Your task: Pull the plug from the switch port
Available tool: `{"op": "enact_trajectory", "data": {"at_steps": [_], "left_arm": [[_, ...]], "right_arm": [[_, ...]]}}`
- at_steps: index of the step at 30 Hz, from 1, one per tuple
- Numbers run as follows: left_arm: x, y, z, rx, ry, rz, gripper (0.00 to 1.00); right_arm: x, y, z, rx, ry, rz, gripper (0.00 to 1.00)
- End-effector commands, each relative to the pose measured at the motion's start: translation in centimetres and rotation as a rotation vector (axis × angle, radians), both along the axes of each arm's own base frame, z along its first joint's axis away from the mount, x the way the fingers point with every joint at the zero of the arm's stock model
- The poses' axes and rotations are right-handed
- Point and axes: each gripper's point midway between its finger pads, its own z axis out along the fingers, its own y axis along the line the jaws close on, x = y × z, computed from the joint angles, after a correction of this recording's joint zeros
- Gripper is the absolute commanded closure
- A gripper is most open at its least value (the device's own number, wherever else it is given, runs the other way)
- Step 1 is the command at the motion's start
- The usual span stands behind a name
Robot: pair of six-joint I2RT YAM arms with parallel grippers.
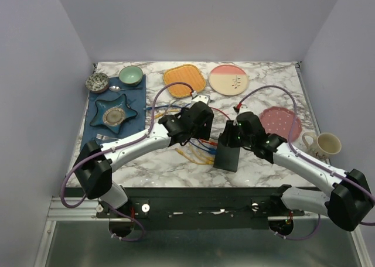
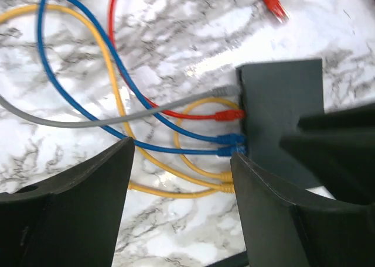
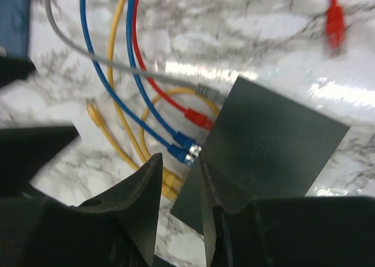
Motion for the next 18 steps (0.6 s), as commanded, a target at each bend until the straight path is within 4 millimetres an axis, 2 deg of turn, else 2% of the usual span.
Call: {"op": "enact_trajectory", "data": {"at_steps": [1,3,4,6,7,9,10,11,14,18], "left_arm": [[3.2,2.6,-0.9,0.069,0.013,0.081,0.22],[4.4,2.3,-1.1,0.06,0.041,0.078,0.25],[4.7,2.0,-2.3,0.087,0.058,0.057,0.27],[5.6,0.8,-2.1,0.075,0.051,0.036,0.28],[5.9,0.4,-3.0,0.092,0.062,0.022,0.29],[6.7,-0.6,-2.7,0.082,0.049,0.012,0.29],[7.0,-0.8,-3.9,0.103,0.063,0.007,0.29],[7.5,-1.2,-3.7,0.098,0.061,0.005,0.29],[7.6,-2.0,-5.9,0.12,0.115,-0.02,0.31],[6.9,-1.9,-8.8,0.154,0.182,-0.032,0.33]], "right_arm": [[-3.8,2.1,-2.5,-0.004,0.077,0.178,0.63],[-5.0,2.7,-3.3,-0.016,0.098,0.214,0.68],[-5.3,2.9,-3.6,-0.016,0.104,0.221,0.69],[-6.3,3.2,-4.2,-0.019,0.122,0.24,0.72],[-6.6,3.2,-4.4,-0.019,0.126,0.244,0.72],[-7.3,3.6,-4.3,-0.002,0.128,0.266,0.73],[-7.7,3.6,-4.7,-0.001,0.135,0.277,0.73],[-8.1,3.7,-5.1,-0.007,0.146,0.296,0.73],[-9.0,3.9,-6.4,-0.026,0.189,0.335,0.73],[-10.1,3.6,-9.2,-0.067,0.285,0.341,0.73]]}}
